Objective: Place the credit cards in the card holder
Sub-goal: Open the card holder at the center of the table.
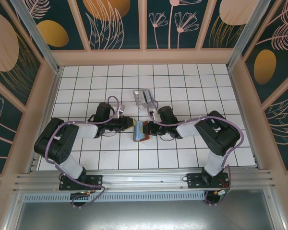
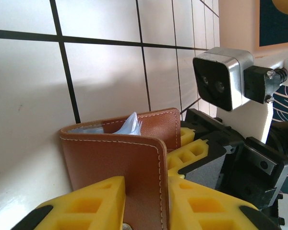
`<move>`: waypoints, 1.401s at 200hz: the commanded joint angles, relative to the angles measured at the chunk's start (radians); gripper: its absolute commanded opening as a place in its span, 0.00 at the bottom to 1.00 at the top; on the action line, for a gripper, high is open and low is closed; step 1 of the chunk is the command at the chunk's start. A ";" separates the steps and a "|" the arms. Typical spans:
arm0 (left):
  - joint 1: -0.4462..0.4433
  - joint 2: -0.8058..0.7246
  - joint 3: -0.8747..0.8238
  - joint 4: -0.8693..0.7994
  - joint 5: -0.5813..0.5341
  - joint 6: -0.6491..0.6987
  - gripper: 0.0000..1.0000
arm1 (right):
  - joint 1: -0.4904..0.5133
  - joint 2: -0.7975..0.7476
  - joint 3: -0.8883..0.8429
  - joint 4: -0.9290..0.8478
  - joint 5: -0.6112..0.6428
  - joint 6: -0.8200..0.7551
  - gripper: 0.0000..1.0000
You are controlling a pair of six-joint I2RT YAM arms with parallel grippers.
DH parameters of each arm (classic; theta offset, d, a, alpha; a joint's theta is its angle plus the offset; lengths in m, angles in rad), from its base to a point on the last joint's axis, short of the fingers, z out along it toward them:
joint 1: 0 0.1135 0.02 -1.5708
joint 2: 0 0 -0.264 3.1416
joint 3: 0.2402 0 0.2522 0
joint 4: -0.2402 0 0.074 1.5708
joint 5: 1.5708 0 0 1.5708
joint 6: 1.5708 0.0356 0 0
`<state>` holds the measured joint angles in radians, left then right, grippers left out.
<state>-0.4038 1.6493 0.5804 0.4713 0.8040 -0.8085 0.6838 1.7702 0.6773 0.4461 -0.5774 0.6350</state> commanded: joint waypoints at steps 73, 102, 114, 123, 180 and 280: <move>0.005 -0.014 -0.025 0.029 0.009 -0.003 0.33 | 0.000 0.014 -0.023 0.028 -0.010 0.006 0.00; 0.007 -0.019 -0.031 0.038 0.011 -0.009 0.29 | 0.000 0.018 -0.022 0.028 -0.011 0.006 0.00; 0.008 -0.023 -0.033 0.041 0.011 -0.010 0.31 | 0.000 0.019 -0.021 0.029 -0.013 0.006 0.00; 0.010 -0.028 -0.033 0.040 0.013 -0.010 0.32 | 0.000 0.020 -0.020 0.028 -0.012 0.007 0.00; 0.017 -0.037 -0.034 0.051 0.022 -0.018 0.24 | 0.000 0.028 -0.010 0.024 -0.013 0.003 0.00; 0.019 -0.030 -0.038 0.030 0.011 -0.005 0.10 | -0.001 0.044 0.001 0.030 -0.025 -0.003 0.00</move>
<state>-0.3885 1.6180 0.5522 0.5049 0.8108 -0.8238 0.6823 1.7885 0.6720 0.4686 -0.5816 0.6353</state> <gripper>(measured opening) 0.128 0.108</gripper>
